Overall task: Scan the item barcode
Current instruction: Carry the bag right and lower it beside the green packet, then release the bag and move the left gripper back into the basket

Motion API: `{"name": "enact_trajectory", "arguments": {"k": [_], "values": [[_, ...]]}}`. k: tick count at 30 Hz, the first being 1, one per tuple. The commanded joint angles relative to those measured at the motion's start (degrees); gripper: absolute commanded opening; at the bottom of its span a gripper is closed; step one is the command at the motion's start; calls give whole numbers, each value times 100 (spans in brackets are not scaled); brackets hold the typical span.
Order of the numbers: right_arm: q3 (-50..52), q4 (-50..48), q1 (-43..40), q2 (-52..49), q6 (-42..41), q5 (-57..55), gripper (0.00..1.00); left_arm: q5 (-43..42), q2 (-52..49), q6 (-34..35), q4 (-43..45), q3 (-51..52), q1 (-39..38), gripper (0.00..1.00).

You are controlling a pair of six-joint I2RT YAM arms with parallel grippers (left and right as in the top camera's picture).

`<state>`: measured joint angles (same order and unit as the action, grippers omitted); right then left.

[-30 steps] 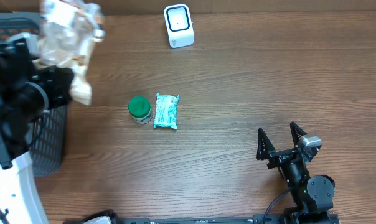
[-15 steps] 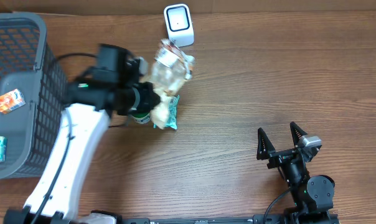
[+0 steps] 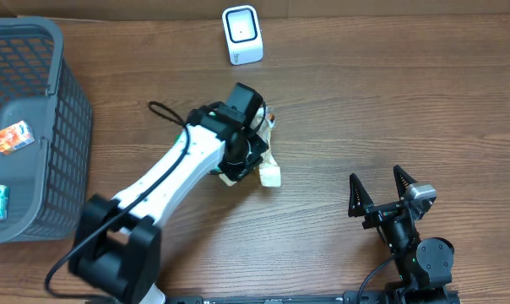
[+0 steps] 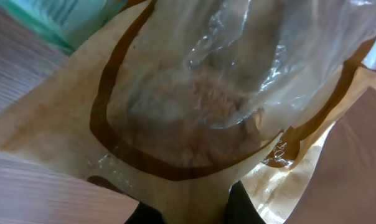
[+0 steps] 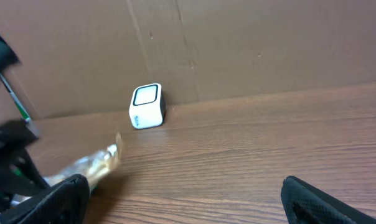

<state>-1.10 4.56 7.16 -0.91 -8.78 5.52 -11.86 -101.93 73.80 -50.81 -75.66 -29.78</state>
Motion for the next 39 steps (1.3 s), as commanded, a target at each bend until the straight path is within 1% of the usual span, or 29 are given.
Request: {"name": "enact_trajectory", "arguments": {"k": [1, 3, 4, 6, 7, 8, 9, 15, 19, 20, 23, 26, 28, 30, 33, 37, 38, 39], "values": [[63, -24, -15, 20, 28, -46, 100, 114, -396, 1110, 256, 31, -146, 4], [63, -24, -15, 20, 28, -46, 100, -20, -570, 1106, 402, 31, -205, 4], [63, -24, -15, 20, 28, -46, 100, -52, -645, 909, 472, 31, -232, 34], [63, -24, -15, 20, 28, -48, 100, -22, -643, 514, 562, 31, -247, 71], [63, -24, -15, 20, 28, -46, 100, -24, -625, 275, 627, 20, -251, 87], [63, -24, -15, 20, 28, -46, 100, -59, -625, 57, 669, -7, -251, 96], [63, -24, -15, 20, 28, -46, 100, -125, -621, -111, 675, -46, -251, 100], [63, -24, -15, 20, 28, -46, 100, -308, -402, -1016, 603, -424, -251, 100], [63, -24, -15, 20, 28, -46, 100, -168, 33, -2033, 295, -1012, -240, 99], [63, -24, -15, 20, 28, -46, 100, 44, 251, -2398, 107, -1281, -240, 99], [63, -24, -15, 20, 28, -46, 100, 756, 737, -3123, -420, -1902, -221, 100], [63, -24, -15, 20, 28, -46, 100, 1488, 1200, -3670, -973, -2465, -52, 100], [63, -24, -15, 20, 28, -46, 100, 1987, 1523, -3853, -1495, -2815, 214, 100], [63, -24, -15, 20, 28, -46, 100, 2382, 1838, -3849, -2017, -3042, 625, 100], [63, -24, -15, 20, 28, -46, 100, 2516, 2286, -3847, -2448, -3093, 1580, 100], [63, -24, -15, 20, 28, -46, 100, 2337, 2608, -3853, -2710, -3091, 3195, 100], [63, -26, -15, 20, 28, -46, 100, 2083, 2634, -3941, -2712, -3091, 4026, 100], [63, -24, -15, 20, 28, -48, 100, 1963, 2616, -3954, -2677, -3084, 4457, 100]]}}
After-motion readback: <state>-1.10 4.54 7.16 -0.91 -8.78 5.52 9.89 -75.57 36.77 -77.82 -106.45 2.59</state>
